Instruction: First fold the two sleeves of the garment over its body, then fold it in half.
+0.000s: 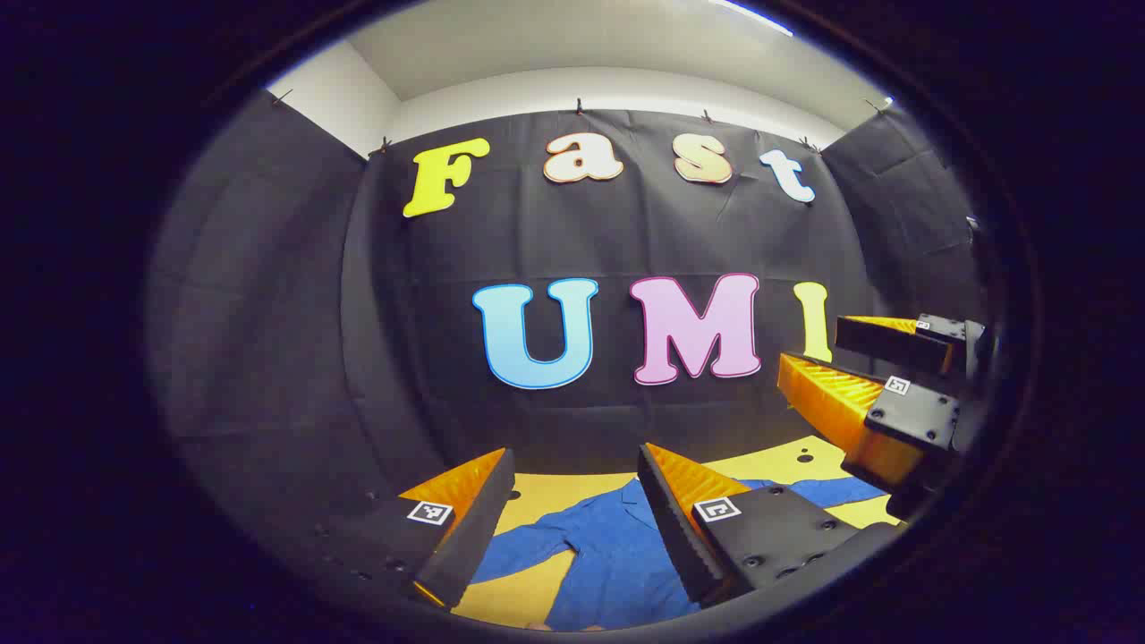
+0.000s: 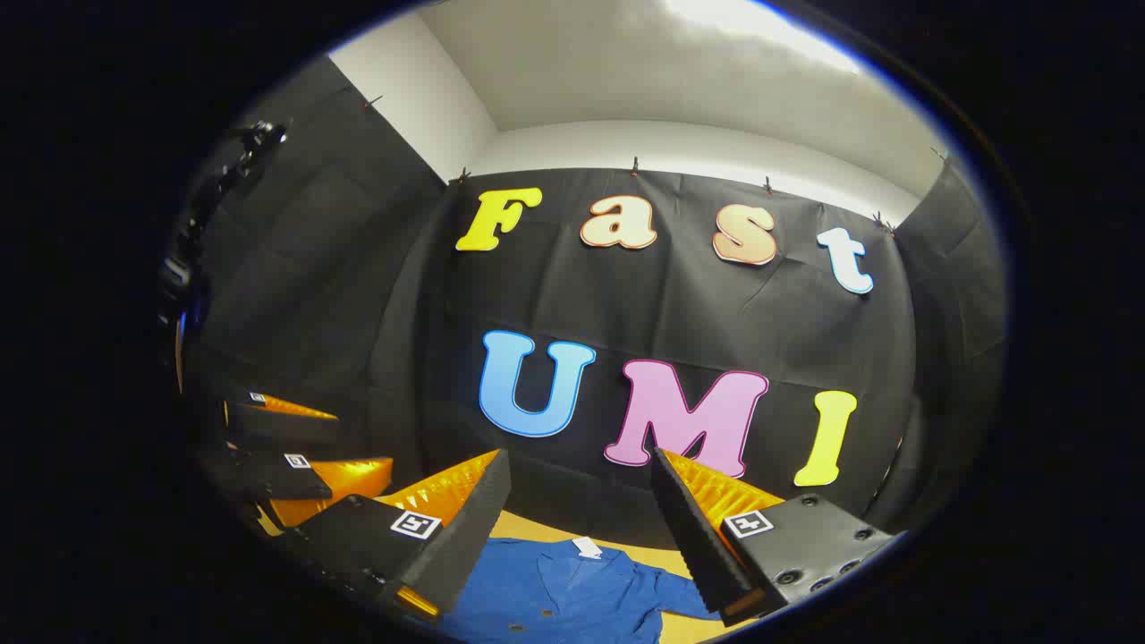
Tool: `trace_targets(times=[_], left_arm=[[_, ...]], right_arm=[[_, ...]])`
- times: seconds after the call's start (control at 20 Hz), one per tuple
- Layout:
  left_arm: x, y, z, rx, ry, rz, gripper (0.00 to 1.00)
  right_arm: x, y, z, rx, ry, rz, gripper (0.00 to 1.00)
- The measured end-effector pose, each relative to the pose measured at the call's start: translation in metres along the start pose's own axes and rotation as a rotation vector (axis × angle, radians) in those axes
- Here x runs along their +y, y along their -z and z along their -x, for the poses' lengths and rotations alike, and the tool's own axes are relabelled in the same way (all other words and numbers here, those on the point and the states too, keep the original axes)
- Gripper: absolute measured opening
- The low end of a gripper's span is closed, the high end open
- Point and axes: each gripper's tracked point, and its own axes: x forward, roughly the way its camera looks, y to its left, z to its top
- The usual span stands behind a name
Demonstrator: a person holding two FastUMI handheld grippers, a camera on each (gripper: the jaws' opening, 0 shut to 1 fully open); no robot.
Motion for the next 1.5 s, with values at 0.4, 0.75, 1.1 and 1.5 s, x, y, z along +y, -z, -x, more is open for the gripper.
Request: trace_targets(times=[0.4, 0.75, 1.1, 1.5], left_arm=[[0.005, -0.014, 0.021, -0.005, -0.032, 0.024, 0.80], [0.019, -0.020, 0.042, -0.023, -0.014, 0.020, 0.81], [0.039, -0.027, 0.076, -0.079, 0.041, 0.088, 0.80], [0.077, -0.001, 0.096, -0.127, 0.043, 0.234, 0.81]], right_arm=[[0.003, 0.006, 0.000, 0.069, 0.020, -0.007, 0.99], [0.012, -0.017, 0.004, 0.034, 0.072, -0.057, 0.99], [0.037, -0.048, 0.025, -0.006, 0.110, -0.032, 0.99], [0.008, -0.053, 0.048, 0.045, 0.237, -0.012, 0.99]])
